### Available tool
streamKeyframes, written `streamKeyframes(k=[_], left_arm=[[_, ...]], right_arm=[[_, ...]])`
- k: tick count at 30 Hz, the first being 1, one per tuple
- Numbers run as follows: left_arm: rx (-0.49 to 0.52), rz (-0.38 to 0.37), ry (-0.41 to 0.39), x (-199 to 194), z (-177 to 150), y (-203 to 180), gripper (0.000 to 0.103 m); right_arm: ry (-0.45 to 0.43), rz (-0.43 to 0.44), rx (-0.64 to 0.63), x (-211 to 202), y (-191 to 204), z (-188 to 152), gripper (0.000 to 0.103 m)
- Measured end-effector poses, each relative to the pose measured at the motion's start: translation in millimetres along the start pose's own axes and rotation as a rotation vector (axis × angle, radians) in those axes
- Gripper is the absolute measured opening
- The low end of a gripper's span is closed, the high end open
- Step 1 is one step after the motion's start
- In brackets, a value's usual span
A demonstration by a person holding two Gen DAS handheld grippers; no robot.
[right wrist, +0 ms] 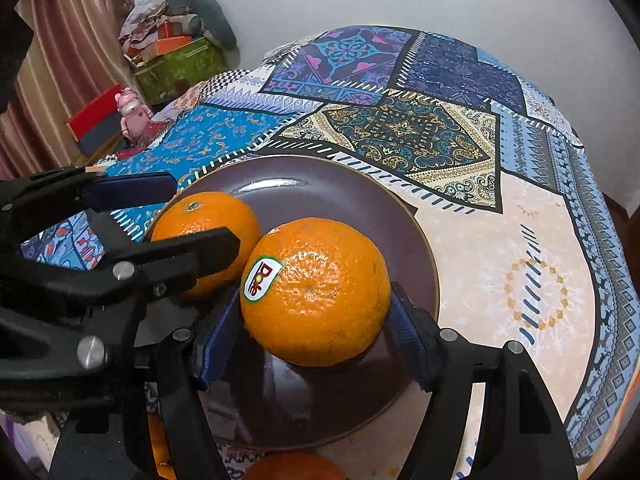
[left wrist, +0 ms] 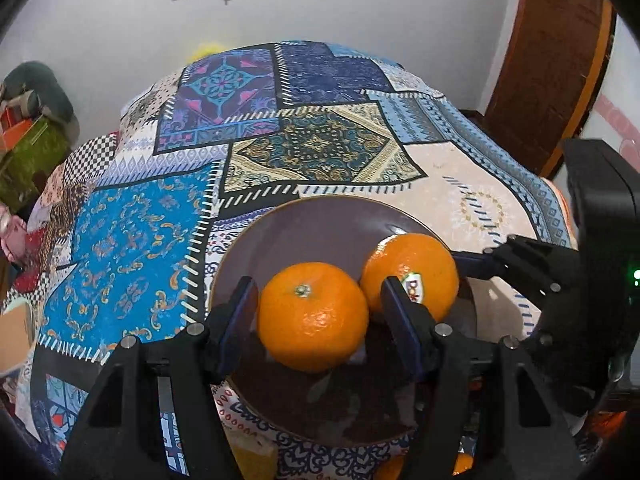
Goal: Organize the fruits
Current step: 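Lower both oranges onto the purple plate and open both grippers, then reach the right gripper to a red tomato and close on it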
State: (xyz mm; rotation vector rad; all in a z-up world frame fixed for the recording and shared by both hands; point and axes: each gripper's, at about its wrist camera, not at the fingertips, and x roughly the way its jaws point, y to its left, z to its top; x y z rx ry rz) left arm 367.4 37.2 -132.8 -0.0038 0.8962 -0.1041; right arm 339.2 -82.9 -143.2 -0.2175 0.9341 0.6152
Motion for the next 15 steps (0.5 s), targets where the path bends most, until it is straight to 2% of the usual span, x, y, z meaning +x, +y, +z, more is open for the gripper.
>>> streamKeyframes(k=[8, 10, 15], left_arm=[[-0.023, 0.002, -0.039, -16, -6, 1, 0.064], [-0.018, 0.008, -0.051, -22, -9, 1, 0.066], [-0.019, 0.036, -0.077, -40, -17, 6, 0.067]], right_arm=[[0.003, -0.043, -0.014, -8, 0, -8, 0.073], [-0.009, -0.033, -0.003, -14, -2, -11, 0.08], [-0.031, -0.042, 0.005, -28, -3, -16, 0.085]])
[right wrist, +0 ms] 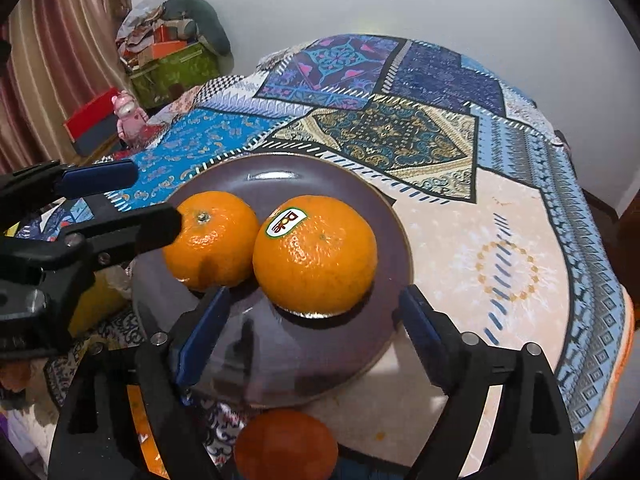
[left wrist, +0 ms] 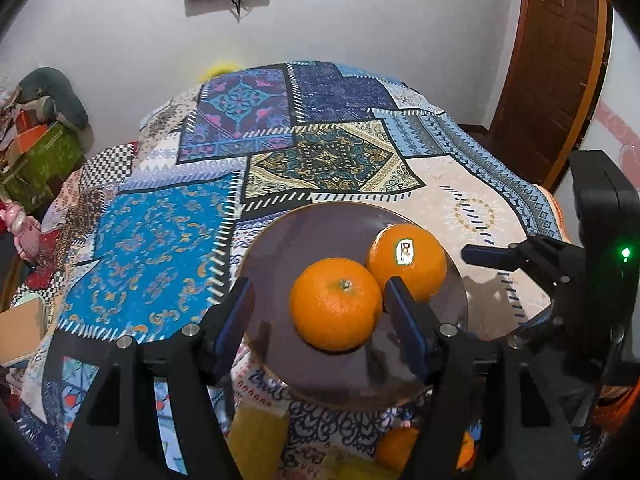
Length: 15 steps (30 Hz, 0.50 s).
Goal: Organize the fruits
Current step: 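Reach the right gripper to a red tomato and close on it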
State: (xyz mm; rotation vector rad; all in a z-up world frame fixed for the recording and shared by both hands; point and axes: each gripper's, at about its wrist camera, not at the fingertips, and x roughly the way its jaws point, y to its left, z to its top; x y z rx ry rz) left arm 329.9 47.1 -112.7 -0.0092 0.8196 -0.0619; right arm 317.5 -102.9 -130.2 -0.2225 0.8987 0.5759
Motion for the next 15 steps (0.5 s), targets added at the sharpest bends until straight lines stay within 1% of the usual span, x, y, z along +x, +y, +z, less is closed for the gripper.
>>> streamKeyframes(k=[5, 10, 13, 15], left_arm=[[-0.011, 0.015, -0.031, -22, -9, 2, 0.071], [-0.016, 0.021, -0.055, -40, -19, -1, 0.073], [-0.02, 0.028, -0.068, -49, -27, -4, 0.078], [-0.022, 0.047, -0.085, -55, -32, -6, 0.087]], right_arm=[[-0.023, -0.007, 0.012, -16, -1, -6, 0.085], [-0.058, -0.01, 0.046, -39, -5, -19, 0.085], [-0.069, -0.021, 0.045, -51, -7, -30, 0.085], [-0.064, -0.013, 0.047, -56, -7, -39, 0.085]])
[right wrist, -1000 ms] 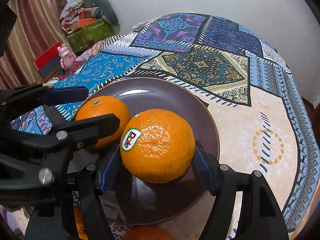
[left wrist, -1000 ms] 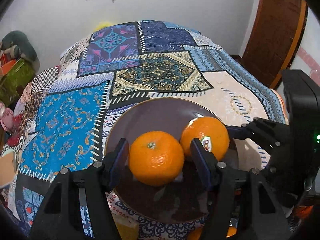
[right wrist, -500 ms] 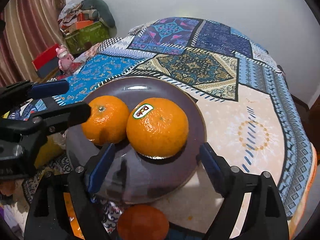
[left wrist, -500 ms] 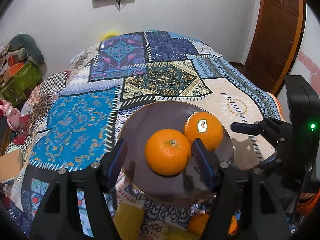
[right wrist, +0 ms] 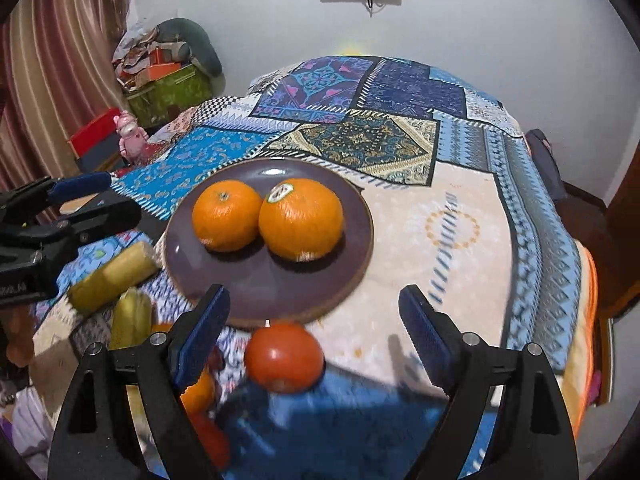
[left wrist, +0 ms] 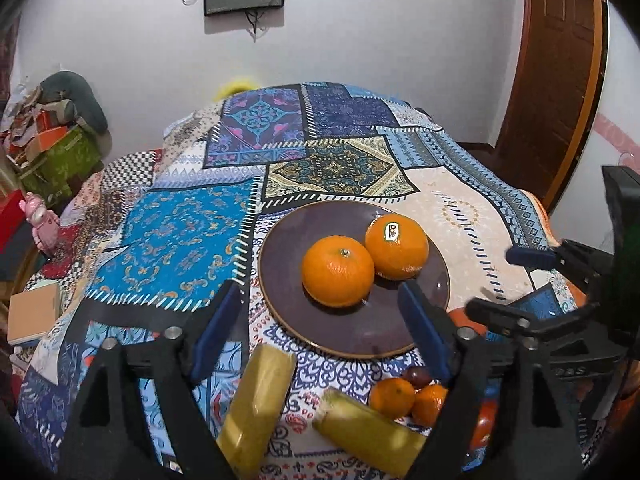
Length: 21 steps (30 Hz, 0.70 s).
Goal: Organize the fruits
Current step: 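Reach the right gripper to a red tomato and close on it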
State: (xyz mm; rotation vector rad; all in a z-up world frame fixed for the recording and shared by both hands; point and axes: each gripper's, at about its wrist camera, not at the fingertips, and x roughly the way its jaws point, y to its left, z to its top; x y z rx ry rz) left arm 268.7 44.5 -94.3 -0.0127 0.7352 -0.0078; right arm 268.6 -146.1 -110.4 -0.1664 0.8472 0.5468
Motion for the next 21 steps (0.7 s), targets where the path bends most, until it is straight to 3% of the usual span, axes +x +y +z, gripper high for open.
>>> streamKeyframes(k=[7, 10, 17, 21], left_arm=[[-0.017, 0.004, -0.001, -8, -17, -5, 0.093], [-0.018, 0.012, 0.006, -5, -22, -5, 0.093], [-0.05, -0.082, 0.046, 8, -29, -5, 0.091], [-0.039, -0.083, 0.052, 13, -33, -8, 0.091]], right_arm=[[0.029, 0.037, 0.041, 4, -3, -25, 0.083], [0.051, 0.062, 0.054, 11, -2, -30, 0.076], [0.092, 0.1, 0.081, 34, 2, -30, 0.066], [0.117, 0.121, 0.077, 44, 7, -29, 0.063]])
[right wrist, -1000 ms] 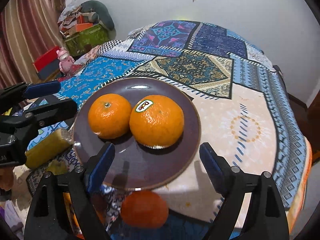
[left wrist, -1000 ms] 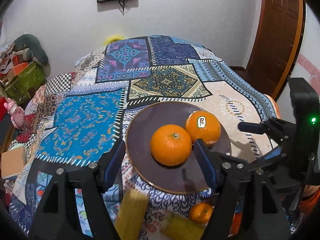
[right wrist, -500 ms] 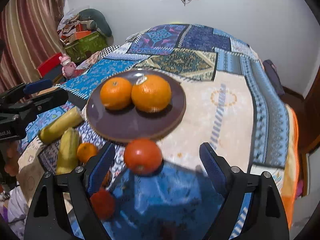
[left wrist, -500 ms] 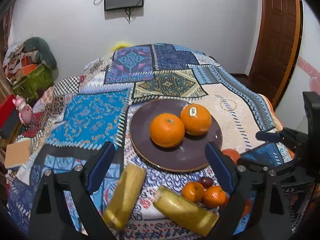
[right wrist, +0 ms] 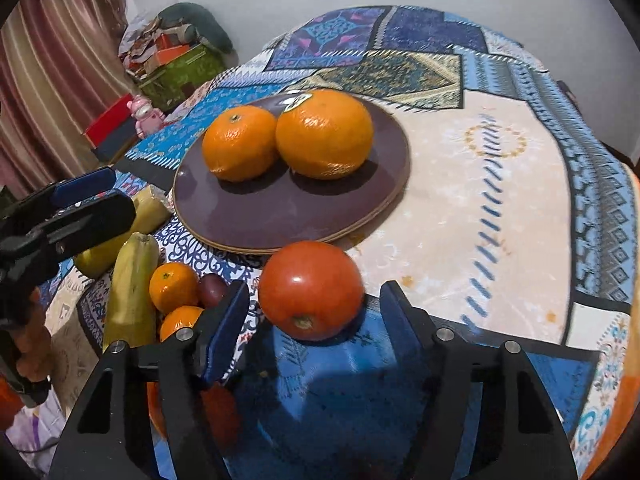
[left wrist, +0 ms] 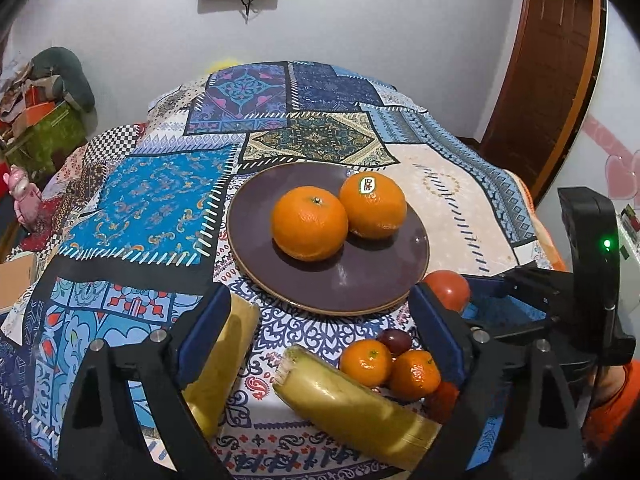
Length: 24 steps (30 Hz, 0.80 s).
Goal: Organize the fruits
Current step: 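Reach the right gripper to a red tomato and close on it, then grasp a second red tomato with the left gripper while the right holds its tomato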
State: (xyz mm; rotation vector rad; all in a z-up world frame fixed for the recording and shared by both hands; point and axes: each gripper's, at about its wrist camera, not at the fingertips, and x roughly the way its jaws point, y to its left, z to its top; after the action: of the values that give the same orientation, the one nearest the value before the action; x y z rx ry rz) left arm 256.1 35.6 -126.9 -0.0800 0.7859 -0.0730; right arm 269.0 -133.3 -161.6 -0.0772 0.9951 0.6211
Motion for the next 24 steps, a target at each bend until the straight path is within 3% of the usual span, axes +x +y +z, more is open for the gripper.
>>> streamKeyframes(k=[8, 14, 24], left_arm=[[-0.013, -0.029, 0.013, 4, -4, 0, 0.085], [0.008, -0.029, 0.015, -3, -9, -7, 0.079], [0.011, -0.08, 0.006, -28, -14, -28, 0.079]], right_arm=[[0.007, -0.007, 0.002, 4, 1, 1, 0.048], [-0.009, 0.003, 0.022, -4, -1, -4, 0.047], [-0.058, -0.008, 0.025, -42, 3, -21, 0.047]])
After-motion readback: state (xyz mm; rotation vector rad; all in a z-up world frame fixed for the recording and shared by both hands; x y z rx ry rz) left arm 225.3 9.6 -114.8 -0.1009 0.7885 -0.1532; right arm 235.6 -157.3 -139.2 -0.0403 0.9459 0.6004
